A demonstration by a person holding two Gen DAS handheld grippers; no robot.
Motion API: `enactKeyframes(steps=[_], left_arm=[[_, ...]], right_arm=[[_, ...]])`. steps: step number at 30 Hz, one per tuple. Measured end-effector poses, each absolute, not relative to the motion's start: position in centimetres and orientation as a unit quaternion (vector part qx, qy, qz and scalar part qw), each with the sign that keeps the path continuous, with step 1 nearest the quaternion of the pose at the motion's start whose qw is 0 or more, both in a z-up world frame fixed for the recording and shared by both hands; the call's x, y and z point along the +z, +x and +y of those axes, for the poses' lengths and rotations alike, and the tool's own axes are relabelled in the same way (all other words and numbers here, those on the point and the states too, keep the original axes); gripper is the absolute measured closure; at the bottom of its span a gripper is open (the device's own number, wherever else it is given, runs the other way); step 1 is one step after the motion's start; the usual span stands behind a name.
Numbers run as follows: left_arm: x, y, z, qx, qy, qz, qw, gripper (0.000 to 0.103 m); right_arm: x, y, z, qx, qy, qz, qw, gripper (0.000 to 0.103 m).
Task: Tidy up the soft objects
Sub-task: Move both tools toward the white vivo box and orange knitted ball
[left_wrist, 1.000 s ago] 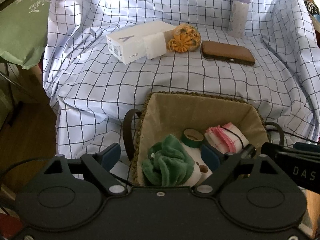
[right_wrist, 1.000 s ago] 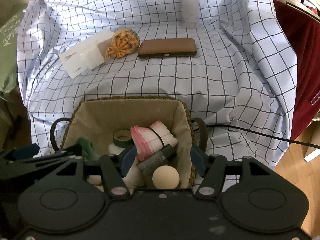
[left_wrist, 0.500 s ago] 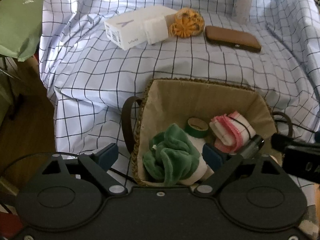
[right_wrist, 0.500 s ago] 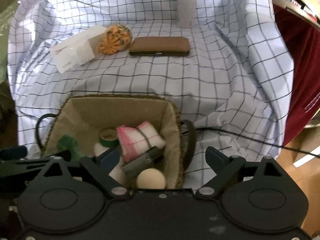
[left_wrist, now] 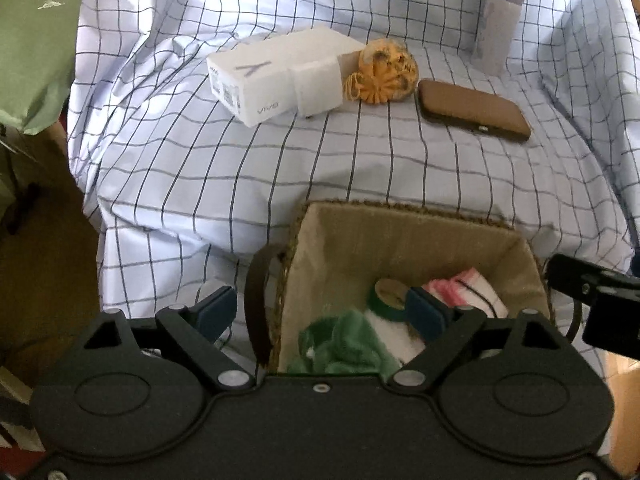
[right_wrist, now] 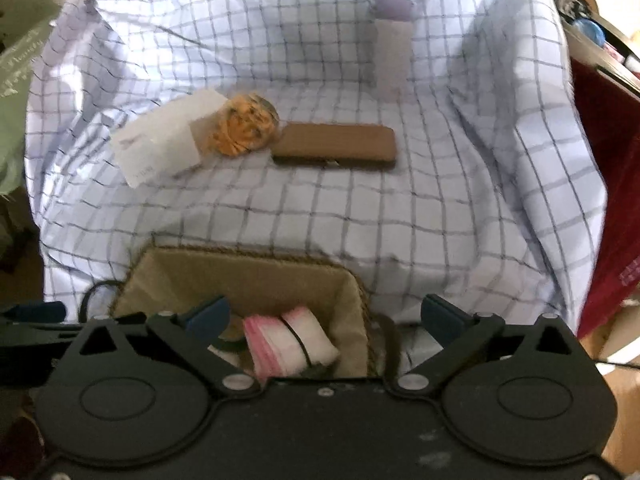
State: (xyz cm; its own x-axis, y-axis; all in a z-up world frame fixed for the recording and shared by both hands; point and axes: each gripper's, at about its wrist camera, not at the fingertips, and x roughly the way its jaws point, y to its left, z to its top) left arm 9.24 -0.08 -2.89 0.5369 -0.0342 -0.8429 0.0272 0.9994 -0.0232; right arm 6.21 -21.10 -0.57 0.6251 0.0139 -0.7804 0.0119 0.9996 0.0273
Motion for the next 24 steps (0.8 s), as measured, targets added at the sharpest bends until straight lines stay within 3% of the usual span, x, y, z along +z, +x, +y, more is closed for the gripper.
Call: enactKeyframes(steps=[11,14,24], left_arm=[[-2.3,13.4,-0.2,-0.017,-0.001,0.446,0.895,0.013],[-2.2,14.7,-0.3,-0.004,0.007,0.436,0.9,0.004],[-3.1,18.9,0.7,0.015,-0.025,0.445,0.895,0.004]], right_arm=[[1.2,11.5,-19.2,0.017,-0.027,0.37,0.928,0.0],[1.2,13.9,-18.9,0.019,-0.03,0.367,0.929,0.0],[-0.7,22.5,-17.8,0.049,-0.029,0.387,0.92,0.001]])
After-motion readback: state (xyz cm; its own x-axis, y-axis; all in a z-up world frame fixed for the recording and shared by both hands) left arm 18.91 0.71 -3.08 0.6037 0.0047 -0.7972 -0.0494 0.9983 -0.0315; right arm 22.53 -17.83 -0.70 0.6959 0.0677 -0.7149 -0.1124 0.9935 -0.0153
